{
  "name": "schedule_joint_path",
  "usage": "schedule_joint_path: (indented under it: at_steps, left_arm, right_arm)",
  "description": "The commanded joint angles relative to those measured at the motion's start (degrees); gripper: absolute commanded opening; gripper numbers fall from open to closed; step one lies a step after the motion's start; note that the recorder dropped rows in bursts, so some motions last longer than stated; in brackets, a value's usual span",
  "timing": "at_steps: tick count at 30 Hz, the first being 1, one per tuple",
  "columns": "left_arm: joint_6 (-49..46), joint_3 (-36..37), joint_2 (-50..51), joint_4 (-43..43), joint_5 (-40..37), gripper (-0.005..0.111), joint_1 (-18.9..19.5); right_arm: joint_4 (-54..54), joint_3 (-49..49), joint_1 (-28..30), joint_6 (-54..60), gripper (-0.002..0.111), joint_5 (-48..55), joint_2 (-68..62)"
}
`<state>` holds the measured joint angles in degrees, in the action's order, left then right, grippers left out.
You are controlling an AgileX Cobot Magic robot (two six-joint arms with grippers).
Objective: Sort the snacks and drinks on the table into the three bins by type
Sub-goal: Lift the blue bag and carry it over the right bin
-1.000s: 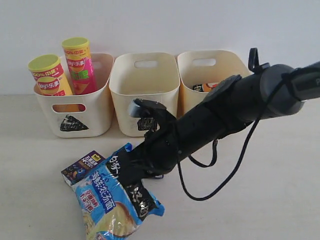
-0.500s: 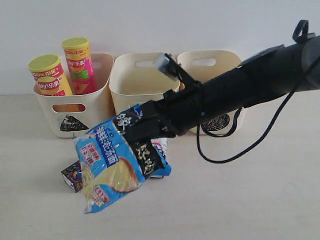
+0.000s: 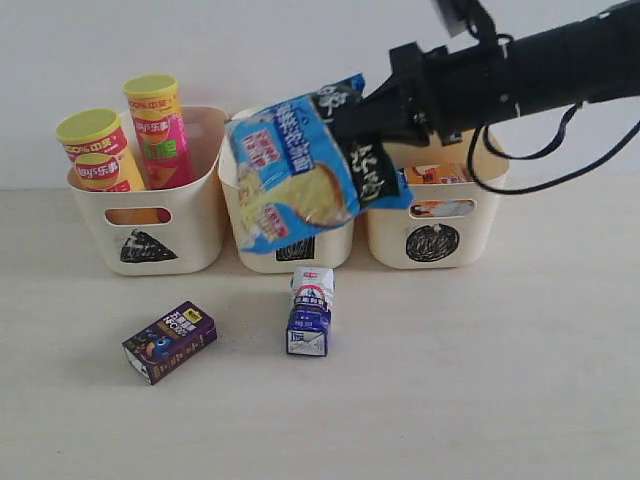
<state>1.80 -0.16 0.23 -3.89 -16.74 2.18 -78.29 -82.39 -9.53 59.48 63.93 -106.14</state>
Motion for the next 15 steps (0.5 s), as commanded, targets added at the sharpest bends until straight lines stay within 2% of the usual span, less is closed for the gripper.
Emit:
schedule_joint_path:
  at_steps: [1,7,15]
  left_arm:
    - [-0.2,0.2,-0.2,0.2,0.0,0.004,-0.1]
    - [-0.2,0.2,-0.2,0.2,0.0,0.004,-0.1]
    - [-0.2,0.2,-0.2,0.2,0.0,0.004,-0.1]
  right_arm:
    - [-1.1,-5.0,5.4,-1.2,0.0,0.9,0.9]
    - [-1.1,-10.9,10.4,-2.5,0.0,-0.9,-1.3]
    - [-0.9,-19.8,11.2,-3.2,0.0,-4.6,-8.9]
